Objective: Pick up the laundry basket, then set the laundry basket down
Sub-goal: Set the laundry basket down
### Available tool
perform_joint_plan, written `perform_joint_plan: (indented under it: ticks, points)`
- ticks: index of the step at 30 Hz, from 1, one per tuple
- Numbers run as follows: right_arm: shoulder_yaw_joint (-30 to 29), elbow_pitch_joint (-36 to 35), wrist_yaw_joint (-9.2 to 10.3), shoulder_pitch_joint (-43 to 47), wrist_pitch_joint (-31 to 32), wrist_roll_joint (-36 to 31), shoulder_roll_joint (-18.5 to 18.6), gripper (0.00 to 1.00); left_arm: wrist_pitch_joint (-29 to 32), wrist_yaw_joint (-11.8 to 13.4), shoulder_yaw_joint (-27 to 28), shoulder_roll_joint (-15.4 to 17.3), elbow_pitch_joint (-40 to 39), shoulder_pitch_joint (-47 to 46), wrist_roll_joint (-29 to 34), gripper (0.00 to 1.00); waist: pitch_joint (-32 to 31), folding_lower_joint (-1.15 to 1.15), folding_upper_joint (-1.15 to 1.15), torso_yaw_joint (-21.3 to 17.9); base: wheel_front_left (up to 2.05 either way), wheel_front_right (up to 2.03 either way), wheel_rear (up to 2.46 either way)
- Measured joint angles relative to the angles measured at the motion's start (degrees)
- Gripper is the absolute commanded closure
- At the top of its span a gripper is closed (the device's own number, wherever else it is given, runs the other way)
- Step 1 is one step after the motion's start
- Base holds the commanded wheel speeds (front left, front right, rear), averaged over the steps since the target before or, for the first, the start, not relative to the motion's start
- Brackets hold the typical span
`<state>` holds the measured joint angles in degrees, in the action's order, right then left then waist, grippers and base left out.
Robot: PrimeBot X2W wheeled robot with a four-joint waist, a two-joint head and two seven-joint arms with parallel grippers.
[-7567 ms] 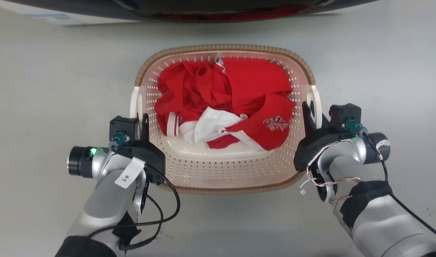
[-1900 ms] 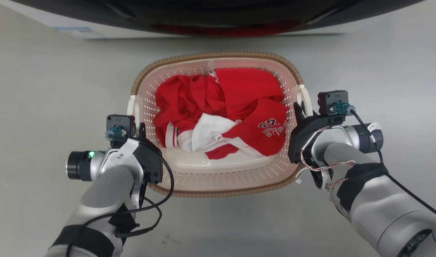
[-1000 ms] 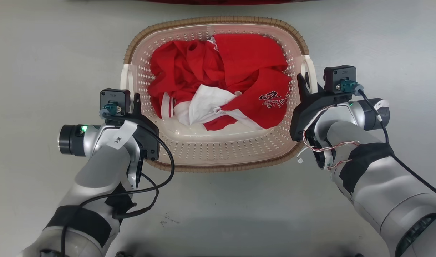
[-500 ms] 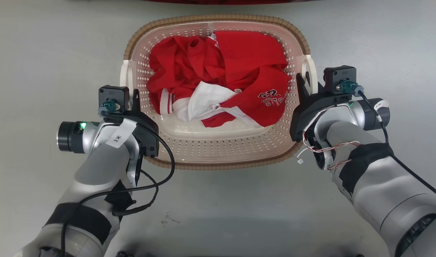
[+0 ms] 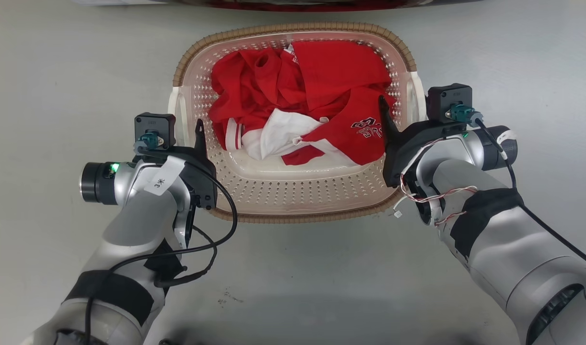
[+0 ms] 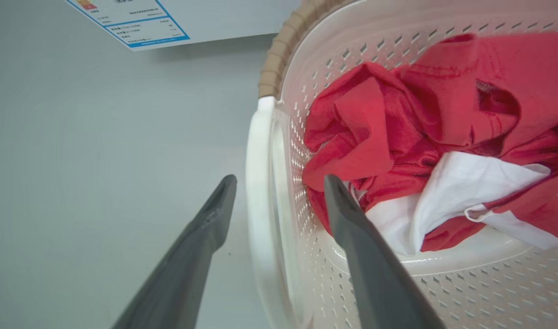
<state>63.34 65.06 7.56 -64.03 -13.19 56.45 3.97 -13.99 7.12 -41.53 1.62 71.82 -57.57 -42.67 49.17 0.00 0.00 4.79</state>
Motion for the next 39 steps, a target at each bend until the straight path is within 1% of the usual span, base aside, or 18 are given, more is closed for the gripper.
perform_joint_plan:
  ticks: [18, 30, 36, 39]
  points:
    - [-0.7, 2.29, 0.0, 2.54, -0.58, 0.53, -0.16, 0.0, -0.32, 0.0, 1.92, 0.0, 0.32, -0.51, -0.01, 0.0, -4.58, 0.0, 0.0, -0.5, 0.0, 0.0, 0.0]
    - [-2.87, 2.58, -0.01, 2.66, -1.1, 0.58, -0.22, 0.0, -0.32, 0.0, 6.95, -0.01, -2.44, 3.24, -0.82, 0.0, -10.58, 0.0, 0.0, -1.0, 0.0, 0.0, 0.0]
    - [-4.88, 1.49, -0.01, 4.74, -1.1, 0.37, -0.25, 0.0, -0.32, 0.0, 9.09, 1.2, -4.92, 6.8, -0.47, 0.0, -14.86, 0.0, 0.0, -1.29, 0.0, 0.0, 0.0]
    - [-5.92, -0.14, -0.01, 6.04, -1.1, -0.77, -0.11, 0.0, -0.32, 0.01, 9.72, 2.78, -7.2, 9.67, 0.97, 0.0, -18.01, -0.01, 0.0, -1.5, 0.0, 0.0, 0.0]
